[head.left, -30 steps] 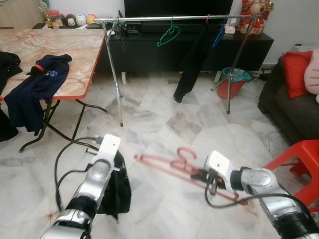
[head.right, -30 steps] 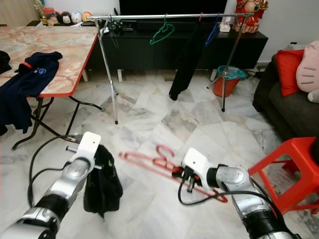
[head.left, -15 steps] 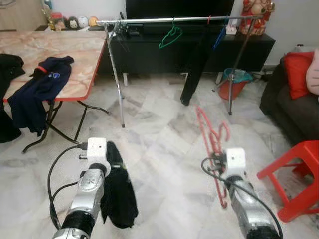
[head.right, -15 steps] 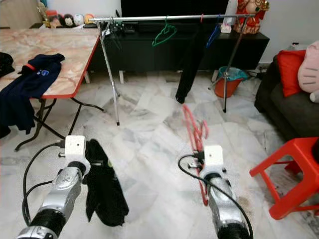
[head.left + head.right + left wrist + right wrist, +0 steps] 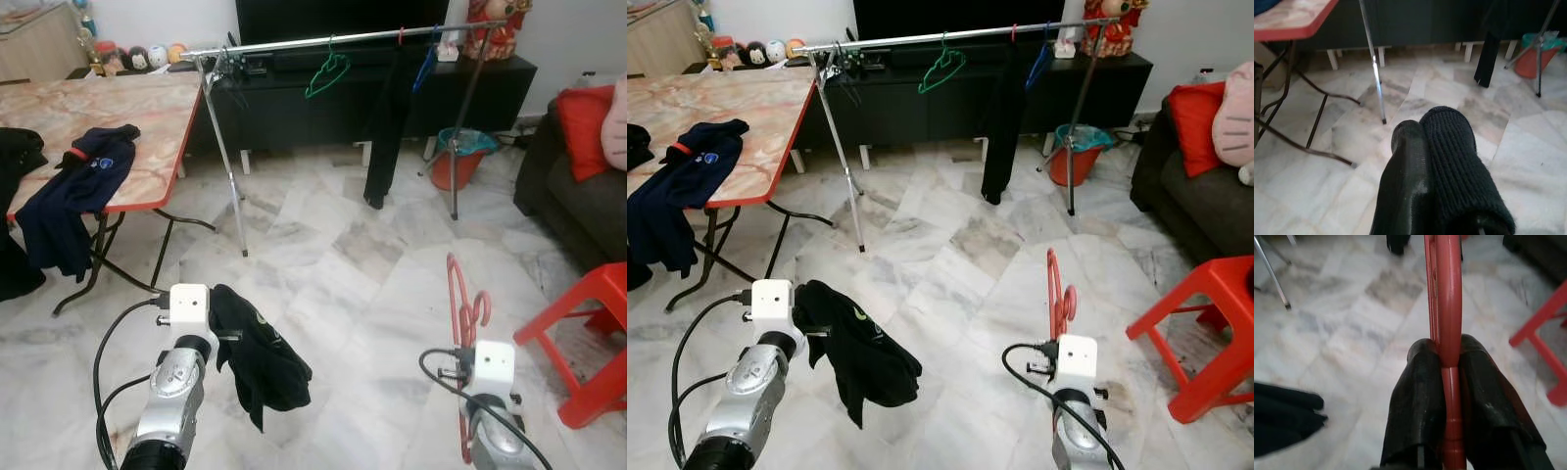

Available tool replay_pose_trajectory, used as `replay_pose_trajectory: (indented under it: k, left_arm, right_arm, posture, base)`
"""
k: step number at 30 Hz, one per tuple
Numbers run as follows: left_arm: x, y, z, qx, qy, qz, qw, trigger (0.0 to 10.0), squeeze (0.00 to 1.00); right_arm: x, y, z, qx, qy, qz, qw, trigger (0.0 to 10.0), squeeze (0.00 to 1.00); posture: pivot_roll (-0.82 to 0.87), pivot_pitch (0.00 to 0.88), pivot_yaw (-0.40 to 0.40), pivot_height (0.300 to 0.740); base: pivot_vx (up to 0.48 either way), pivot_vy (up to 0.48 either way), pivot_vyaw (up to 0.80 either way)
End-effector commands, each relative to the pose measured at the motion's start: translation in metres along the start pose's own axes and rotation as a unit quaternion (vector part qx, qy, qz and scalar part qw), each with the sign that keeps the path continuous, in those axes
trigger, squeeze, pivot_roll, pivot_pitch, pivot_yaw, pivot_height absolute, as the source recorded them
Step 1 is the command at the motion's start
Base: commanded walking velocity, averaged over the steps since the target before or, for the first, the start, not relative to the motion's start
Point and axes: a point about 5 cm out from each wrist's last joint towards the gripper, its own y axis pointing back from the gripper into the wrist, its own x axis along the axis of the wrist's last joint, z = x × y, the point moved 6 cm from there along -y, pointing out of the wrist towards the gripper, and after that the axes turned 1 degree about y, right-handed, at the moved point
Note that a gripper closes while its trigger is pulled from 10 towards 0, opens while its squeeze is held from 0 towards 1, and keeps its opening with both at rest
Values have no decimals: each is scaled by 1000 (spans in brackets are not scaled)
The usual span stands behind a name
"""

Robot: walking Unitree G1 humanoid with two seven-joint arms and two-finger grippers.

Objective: Hang hanger

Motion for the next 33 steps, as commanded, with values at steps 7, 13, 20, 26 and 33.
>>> replay_pose_trajectory:
  k: [7,13,20,26,33]
  left_arm:
    - [14,-4,2,-7,2,18,1000,10000,0]
    - [12,-3,3,-7,0,12,1000,10000,0]
    - [8,-3,6,-5,7,4,1000,10000,0]
    - [9,-3,5,0,10,6,1000,10000,0]
    - [10,-3,7,-2,9,5,1000,10000,0]
  right_arm:
    - [-44,8,3,-10,32,-106,994,10000,0]
    - [-56,11,6,-4,30,-135,990,10000,0]
    - [-82,25,15,-10,18,-184,983,10000,0]
    - [-102,39,15,-14,-4,-217,976,10000,0]
    - [-122,53,18,-17,-8,-255,967,10000,0]
  posture:
    - [44,0,42,740]
    - [40,0,44,740]
    - [43,0,38,740]
    - [51,0,34,740]
    - [46,0,36,740]
  base:
    - [0,0,0]
    - [0,0,0]
    - [0,0,0]
    - [0,0,0]
    - [0,0,0]
